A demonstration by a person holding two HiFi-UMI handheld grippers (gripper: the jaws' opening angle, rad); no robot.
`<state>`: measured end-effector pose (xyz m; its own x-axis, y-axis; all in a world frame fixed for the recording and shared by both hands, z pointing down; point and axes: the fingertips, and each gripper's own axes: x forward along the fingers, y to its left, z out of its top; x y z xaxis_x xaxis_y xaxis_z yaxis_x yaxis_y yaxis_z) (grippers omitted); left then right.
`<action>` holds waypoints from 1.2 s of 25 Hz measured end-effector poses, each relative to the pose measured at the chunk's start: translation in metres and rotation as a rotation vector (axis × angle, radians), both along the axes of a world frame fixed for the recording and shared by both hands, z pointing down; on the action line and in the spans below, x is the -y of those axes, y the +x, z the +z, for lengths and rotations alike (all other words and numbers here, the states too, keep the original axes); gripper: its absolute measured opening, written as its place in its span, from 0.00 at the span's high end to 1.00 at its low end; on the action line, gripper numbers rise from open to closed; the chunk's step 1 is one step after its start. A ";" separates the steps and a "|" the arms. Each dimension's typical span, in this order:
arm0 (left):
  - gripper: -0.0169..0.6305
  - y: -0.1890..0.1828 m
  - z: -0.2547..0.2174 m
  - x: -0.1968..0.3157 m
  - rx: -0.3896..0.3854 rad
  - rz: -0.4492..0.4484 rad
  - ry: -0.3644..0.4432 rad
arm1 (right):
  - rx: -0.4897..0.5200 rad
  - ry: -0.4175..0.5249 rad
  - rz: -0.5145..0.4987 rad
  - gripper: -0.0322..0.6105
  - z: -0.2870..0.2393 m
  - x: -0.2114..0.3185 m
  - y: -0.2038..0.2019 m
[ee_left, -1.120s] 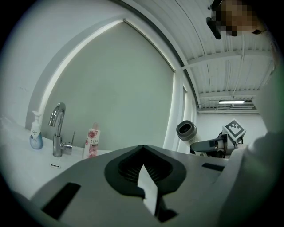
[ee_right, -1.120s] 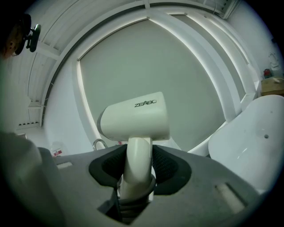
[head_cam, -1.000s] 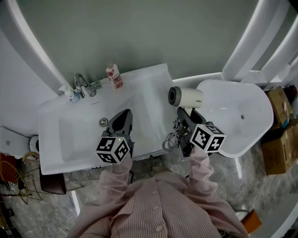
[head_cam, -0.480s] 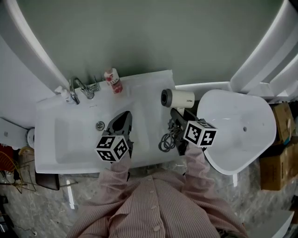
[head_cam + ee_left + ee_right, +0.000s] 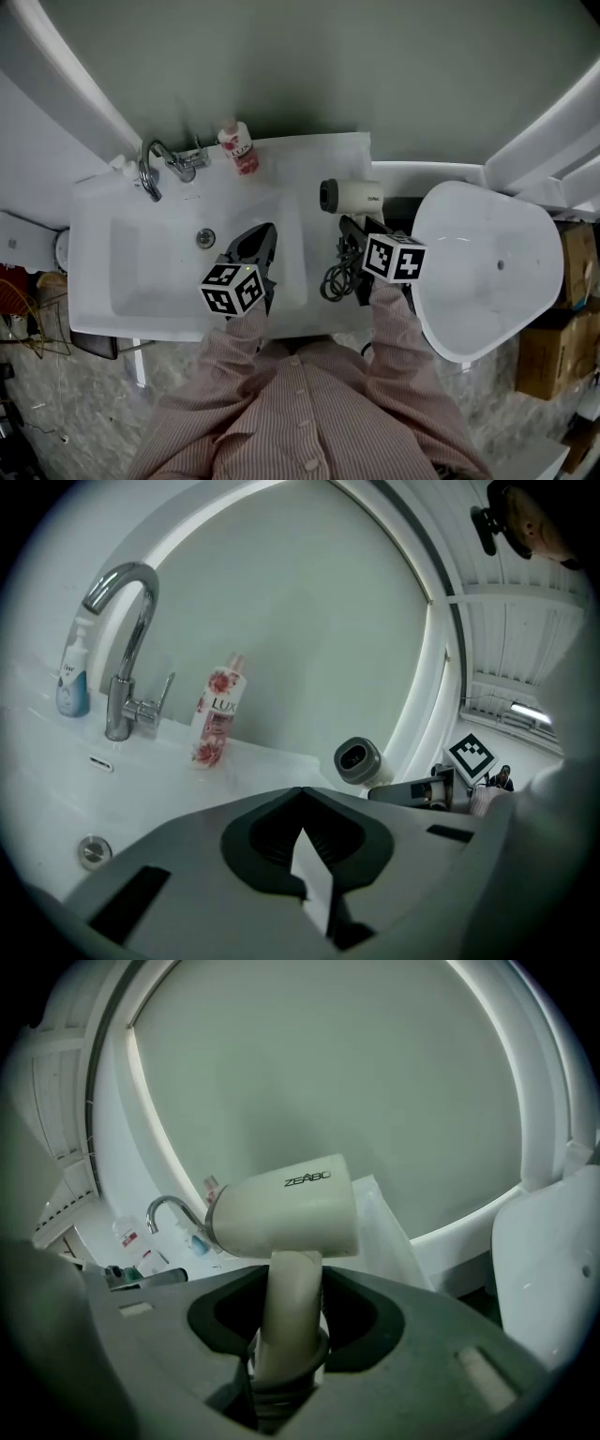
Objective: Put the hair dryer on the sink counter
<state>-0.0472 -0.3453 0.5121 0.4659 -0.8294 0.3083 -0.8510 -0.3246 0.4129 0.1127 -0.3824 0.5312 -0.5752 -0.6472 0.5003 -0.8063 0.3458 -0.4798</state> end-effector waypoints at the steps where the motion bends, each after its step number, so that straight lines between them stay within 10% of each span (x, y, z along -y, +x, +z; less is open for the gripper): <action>1: 0.97 0.001 0.006 0.001 -0.003 0.005 -0.017 | -0.010 -0.014 -0.007 0.70 0.006 0.002 -0.002; 30: 0.97 0.020 0.082 0.019 -0.049 0.074 -0.243 | -0.277 -0.240 -0.059 0.70 0.092 0.029 -0.005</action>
<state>-0.0269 -0.3639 0.5943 0.5418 -0.6970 0.4697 -0.8056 -0.2712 0.5268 0.1074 -0.4113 0.6230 -0.4294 -0.4617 0.7761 -0.8990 0.2999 -0.3190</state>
